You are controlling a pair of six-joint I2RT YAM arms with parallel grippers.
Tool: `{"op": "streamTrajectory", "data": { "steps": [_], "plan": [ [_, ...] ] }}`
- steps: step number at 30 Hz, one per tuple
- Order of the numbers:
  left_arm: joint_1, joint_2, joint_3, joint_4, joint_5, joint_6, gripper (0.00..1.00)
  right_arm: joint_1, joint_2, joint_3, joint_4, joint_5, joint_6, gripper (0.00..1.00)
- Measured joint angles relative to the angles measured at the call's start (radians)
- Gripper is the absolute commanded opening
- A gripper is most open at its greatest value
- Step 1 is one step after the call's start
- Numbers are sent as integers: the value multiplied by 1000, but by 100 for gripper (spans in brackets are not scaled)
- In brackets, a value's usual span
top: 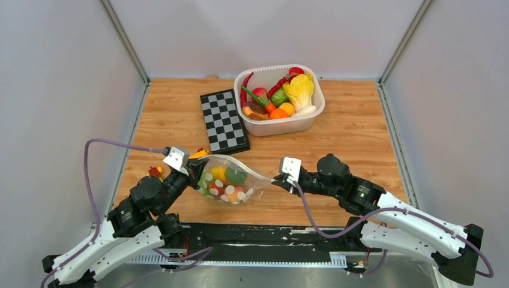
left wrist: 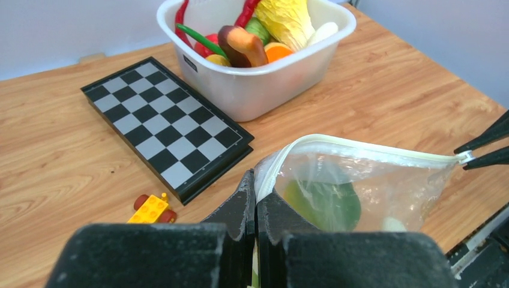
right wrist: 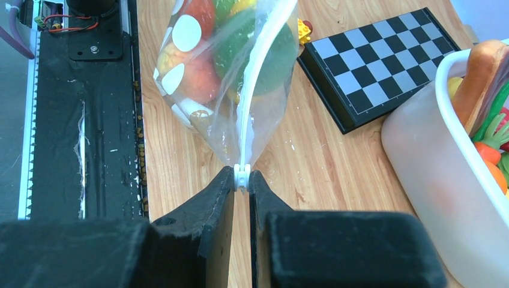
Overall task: Place the food in the zip-top bag and seal the zipper
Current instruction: Zip the zipper food storage bag at the center of the board, then place the zipper food storage bag at the center of the board.
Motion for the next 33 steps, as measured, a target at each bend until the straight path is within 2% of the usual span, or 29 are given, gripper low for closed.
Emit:
{"op": "streamTrajectory", "data": {
  "steps": [5, 15, 22, 27, 33],
  "plan": [
    [0, 39, 0, 6, 42, 13, 0, -1, 23, 0, -2, -14, 11, 7],
    [0, 33, 0, 15, 72, 20, 0, -3, 47, 0, -1, -11, 25, 30],
    [0, 31, 0, 29, 117, 22, 0, -3, 58, 1, 7, -13, 38, 37],
    [0, 35, 0, 49, 203, 32, 0, -3, 93, 1, 44, 5, 66, 40],
    [0, 104, 21, 50, 344, 51, 0, -3, 108, 2, 144, 31, 116, 48]
  ]
}}
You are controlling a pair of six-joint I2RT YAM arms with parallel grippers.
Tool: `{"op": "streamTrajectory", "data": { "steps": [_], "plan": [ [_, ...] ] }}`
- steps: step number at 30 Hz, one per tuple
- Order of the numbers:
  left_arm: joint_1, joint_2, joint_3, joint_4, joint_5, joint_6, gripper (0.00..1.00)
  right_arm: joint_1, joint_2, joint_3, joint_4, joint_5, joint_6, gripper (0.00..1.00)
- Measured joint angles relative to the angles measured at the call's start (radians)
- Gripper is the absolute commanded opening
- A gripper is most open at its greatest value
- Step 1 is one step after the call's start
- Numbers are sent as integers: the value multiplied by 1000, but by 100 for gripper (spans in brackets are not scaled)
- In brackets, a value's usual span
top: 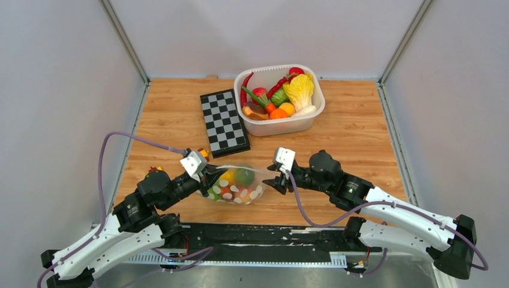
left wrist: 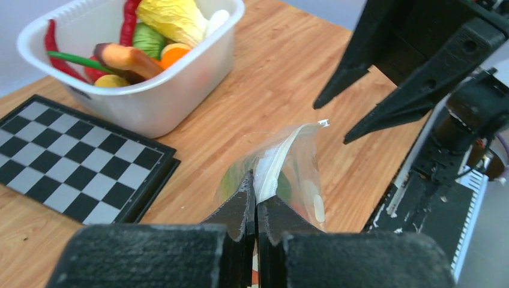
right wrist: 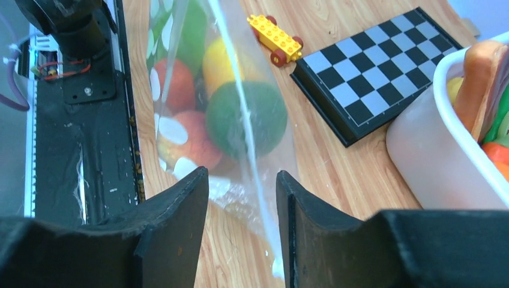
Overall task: Place the food in the zip-top bag and seal the zipper
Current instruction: Place the zipper food storage bag at the center of the board.
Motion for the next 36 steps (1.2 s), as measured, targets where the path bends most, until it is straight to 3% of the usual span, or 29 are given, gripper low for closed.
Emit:
{"op": "streamTrajectory", "data": {
  "steps": [10, 14, 20, 28, 30, 35, 36],
  "plan": [
    [0, 21, 7, 2, 126, 16, 0, 0, 40, 2, 40, -64, 6, 49],
    [0, 44, 16, 6, 156, 22, 0, 0, 57, 2, 44, -99, 4, 39],
    [0, 49, 17, 9, 170, 23, 0, 0, 71, 4, 42, -140, -3, 15],
    [0, 44, 17, 8, 162, 23, 2, 0, 72, 5, 40, -151, -7, 0],
    [0, 44, 17, 8, 157, 23, 17, 0, 72, 5, 41, -147, -7, 0],
    [0, 40, 17, 10, 124, 18, 73, 0, 72, 5, 41, -91, -7, 0],
    [0, 38, 17, 10, 120, 25, 77, 0, 71, 5, 42, -77, -7, 0]
  ]
}}
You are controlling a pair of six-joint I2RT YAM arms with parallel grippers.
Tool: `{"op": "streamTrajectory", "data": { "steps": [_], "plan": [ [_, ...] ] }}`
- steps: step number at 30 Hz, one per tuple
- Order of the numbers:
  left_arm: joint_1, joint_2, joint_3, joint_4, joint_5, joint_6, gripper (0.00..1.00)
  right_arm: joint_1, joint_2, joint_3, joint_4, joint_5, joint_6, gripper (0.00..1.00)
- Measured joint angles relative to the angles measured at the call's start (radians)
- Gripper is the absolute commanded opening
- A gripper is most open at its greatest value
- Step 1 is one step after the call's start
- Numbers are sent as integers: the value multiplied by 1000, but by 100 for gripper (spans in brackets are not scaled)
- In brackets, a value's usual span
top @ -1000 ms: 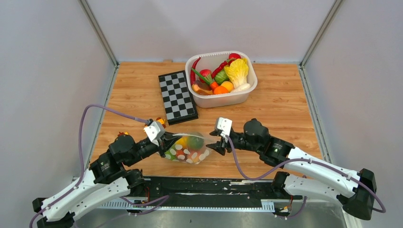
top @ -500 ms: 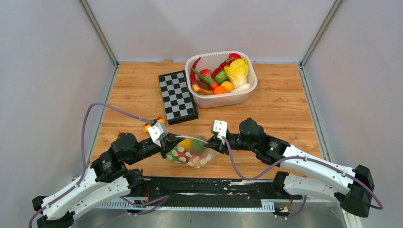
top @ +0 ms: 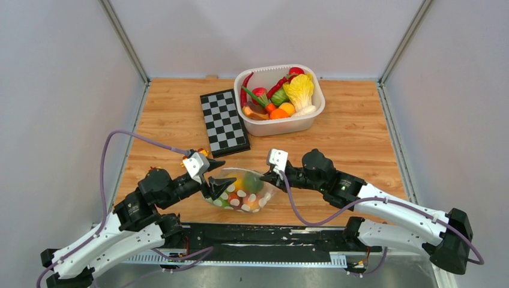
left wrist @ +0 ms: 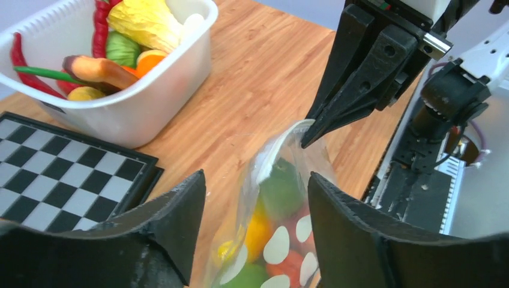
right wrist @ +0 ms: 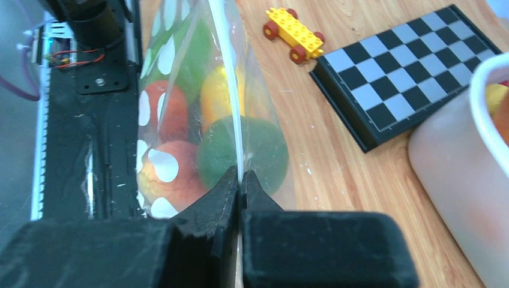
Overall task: Place the food in the zip-top bag and seal the zipper
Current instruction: Place the zipper food storage bag at the center of the board.
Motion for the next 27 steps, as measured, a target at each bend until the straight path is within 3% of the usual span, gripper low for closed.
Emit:
{"op": "streamTrajectory", "data": {
  "steps": [3, 7, 15, 20, 27],
  "plan": [
    [0, -12, 0, 0, -34, -11, 90, 0, 0, 6, -10, 64, -8, 0],
    [0, -27, 0, -2, -84, -14, 99, -11, 1, 46, -37, 140, -41, 0],
    [0, -53, 0, -12, -167, -29, 100, -122, 86, 211, -109, 253, -139, 0],
    [0, -79, 0, -21, -210, -44, 100, -154, 132, 232, -127, 314, -167, 0],
    [0, -105, 0, -27, -262, -57, 100, -154, 148, 167, -141, 201, -149, 4]
  ]
}}
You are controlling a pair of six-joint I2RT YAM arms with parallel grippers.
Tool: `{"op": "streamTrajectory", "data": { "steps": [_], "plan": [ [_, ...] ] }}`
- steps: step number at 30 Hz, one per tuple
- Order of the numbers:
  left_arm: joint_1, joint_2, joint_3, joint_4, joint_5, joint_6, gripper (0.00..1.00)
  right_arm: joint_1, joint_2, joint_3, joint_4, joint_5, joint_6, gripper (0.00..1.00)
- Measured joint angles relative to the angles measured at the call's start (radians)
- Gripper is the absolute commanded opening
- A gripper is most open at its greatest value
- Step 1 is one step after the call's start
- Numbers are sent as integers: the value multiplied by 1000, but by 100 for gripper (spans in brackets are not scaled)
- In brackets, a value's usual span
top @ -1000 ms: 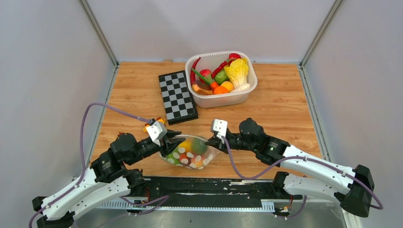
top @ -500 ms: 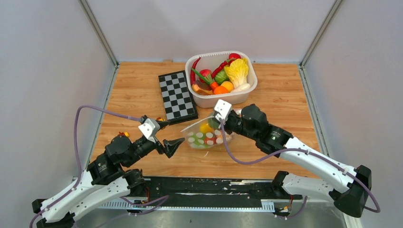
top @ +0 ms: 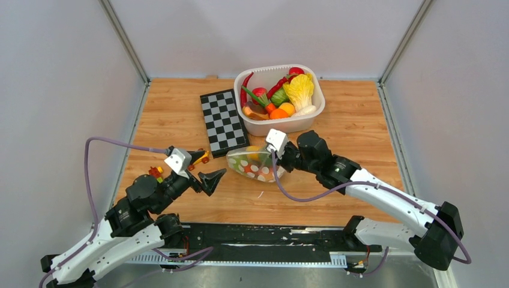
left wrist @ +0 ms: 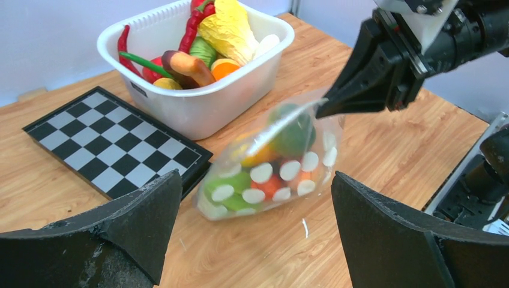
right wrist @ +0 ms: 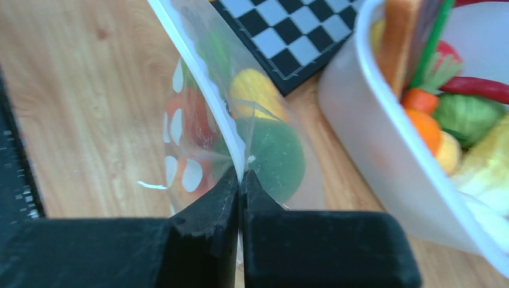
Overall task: Place the food in the zip-top bag and seal the zipper
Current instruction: Place the zipper food storage bag at the center of the board.
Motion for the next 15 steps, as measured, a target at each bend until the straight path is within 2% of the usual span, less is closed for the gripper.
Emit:
{"op": "streamTrajectory", "data": {
  "steps": [5, 7, 9, 15],
  "plan": [
    [0, -12, -2, -2, -44, -2, 100, 3, -14, -48, -1, -143, 42, 15],
    [0, -17, -3, 0, -60, -2, 100, 5, -15, -60, -3, -207, 61, 22],
    [0, -23, -4, -1, -75, -3, 100, 11, -14, -60, -18, -275, 82, 33],
    [0, -34, -4, -9, -101, -17, 100, 22, -21, -60, -61, -455, 182, 52]
  ]
}}
